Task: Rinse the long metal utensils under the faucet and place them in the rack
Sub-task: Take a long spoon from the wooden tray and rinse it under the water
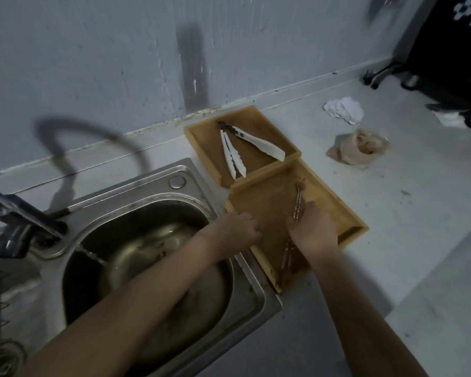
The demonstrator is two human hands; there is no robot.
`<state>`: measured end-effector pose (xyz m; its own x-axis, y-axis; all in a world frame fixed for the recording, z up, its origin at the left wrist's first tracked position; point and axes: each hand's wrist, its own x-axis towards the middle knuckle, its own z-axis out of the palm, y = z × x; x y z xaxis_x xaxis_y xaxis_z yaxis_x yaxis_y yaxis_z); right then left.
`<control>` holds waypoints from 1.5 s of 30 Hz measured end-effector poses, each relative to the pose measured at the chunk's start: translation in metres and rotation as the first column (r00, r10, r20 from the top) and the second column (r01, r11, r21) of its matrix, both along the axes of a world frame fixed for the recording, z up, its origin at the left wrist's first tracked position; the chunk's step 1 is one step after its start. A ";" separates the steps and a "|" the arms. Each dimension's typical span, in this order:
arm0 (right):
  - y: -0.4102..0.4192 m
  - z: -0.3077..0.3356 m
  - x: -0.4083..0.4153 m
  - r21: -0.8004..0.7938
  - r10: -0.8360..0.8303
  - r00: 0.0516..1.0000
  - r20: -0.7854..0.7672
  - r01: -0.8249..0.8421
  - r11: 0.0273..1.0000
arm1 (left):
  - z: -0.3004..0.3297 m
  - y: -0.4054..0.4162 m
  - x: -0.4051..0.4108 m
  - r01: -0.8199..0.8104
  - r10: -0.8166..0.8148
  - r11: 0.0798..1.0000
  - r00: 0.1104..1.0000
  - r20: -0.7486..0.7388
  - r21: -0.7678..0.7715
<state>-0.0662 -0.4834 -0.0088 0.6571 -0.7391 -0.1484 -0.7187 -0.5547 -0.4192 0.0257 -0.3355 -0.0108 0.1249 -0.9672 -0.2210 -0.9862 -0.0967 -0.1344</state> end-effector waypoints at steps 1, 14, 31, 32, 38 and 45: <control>-0.002 -0.003 0.000 0.013 0.003 1.000 0.001 -0.003 1.000 | -0.001 -0.001 0.002 -0.007 0.007 1.000 1.000 -0.028 -0.011; -0.011 -0.011 0.002 0.280 0.023 1.000 0.011 -0.025 0.960 | -0.006 0.003 0.002 -0.137 0.117 0.987 0.972 -0.205 -0.087; -0.002 0.026 0.000 0.142 0.054 0.991 0.119 -0.071 0.987 | -0.004 0.006 -0.002 -0.191 0.162 0.977 0.956 -0.244 -0.097; -0.001 0.029 0.000 0.125 0.053 0.991 0.124 -0.068 0.990 | -0.004 0.007 -0.003 -0.200 0.172 0.975 0.954 -0.245 -0.096; 0.016 0.045 0.006 0.052 0.111 0.965 0.237 -0.127 0.991 | 0.007 0.021 -0.009 -0.283 0.220 0.946 0.918 -0.329 -0.157; 0.069 0.068 0.028 -0.012 0.401 0.795 0.456 -0.445 0.896 | 0.048 0.068 -0.014 -0.843 0.419 0.497 0.442 -0.793 -0.207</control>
